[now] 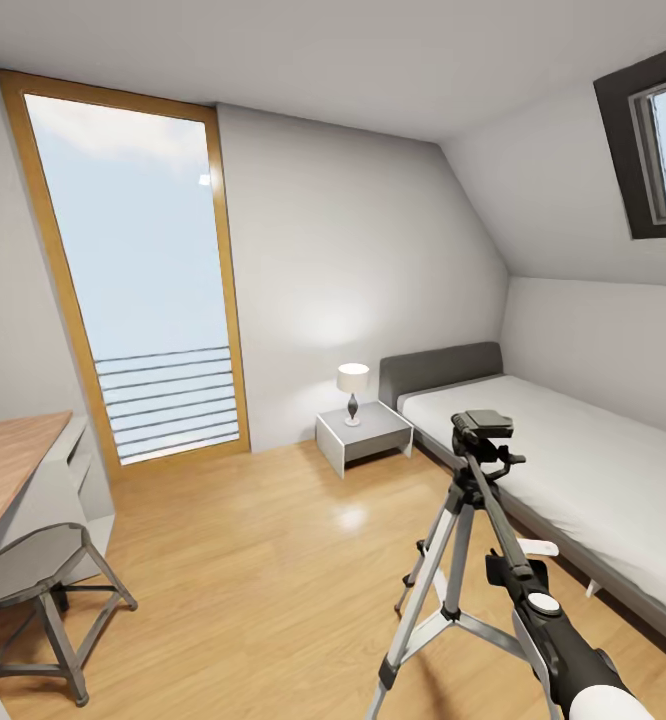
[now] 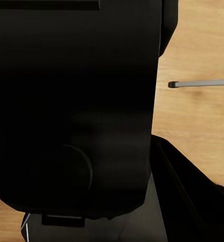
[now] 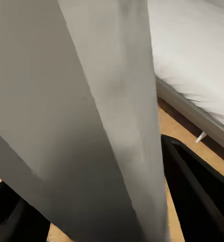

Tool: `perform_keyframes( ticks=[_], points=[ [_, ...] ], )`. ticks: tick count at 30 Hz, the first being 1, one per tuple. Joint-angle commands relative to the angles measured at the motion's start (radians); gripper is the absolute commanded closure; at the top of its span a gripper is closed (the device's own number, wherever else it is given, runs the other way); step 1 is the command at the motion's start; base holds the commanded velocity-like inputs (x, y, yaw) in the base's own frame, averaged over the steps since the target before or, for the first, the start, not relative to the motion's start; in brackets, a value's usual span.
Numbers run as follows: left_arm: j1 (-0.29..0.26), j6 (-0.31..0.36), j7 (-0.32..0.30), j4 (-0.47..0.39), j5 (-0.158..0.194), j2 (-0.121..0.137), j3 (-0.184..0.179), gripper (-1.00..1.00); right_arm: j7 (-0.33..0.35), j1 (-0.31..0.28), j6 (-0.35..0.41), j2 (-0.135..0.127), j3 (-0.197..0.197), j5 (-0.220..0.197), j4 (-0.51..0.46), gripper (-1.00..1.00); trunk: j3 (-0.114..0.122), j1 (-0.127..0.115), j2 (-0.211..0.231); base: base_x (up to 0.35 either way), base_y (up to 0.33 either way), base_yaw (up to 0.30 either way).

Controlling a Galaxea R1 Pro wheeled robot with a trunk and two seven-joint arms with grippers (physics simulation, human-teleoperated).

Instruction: Attach the digital camera to the camera tripod in the bedroom.

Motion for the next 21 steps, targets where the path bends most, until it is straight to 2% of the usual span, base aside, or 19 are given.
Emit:
perform_keyframes(
  ticks=[1,15,18,21],
  points=[
    [0.000,0.006,0.007,-0.003,0.004,0.001,-0.009,1.00,-0.001,0.000,-0.002,0.001,-0.003,0.006,0.002,1.00,-0.001,0.000,-0.001,0.000,0.000,0.000],
    [0.000,0.006,0.007,-0.004,0.004,0.000,-0.009,1.00,0.006,0.000,0.005,0.001,-0.013,-0.008,-0.032,1.00,-0.001,0.000,-0.001,0.000,0.000,0.000],
    [0.000,0.006,0.007,-0.004,0.004,0.000,-0.009,1.00,0.008,0.000,0.013,0.001,-0.014,-0.009,-0.082,1.00,-0.001,0.000,-0.001,0.000,0.000,0.000],
    [0.000,0.006,0.007,-0.004,0.004,0.000,-0.009,1.00,0.008,0.000,0.033,0.001,-0.018,-0.014,-0.176,1.00,-0.001,0.000,-0.001,0.000,0.000,0.000]
  ],
)
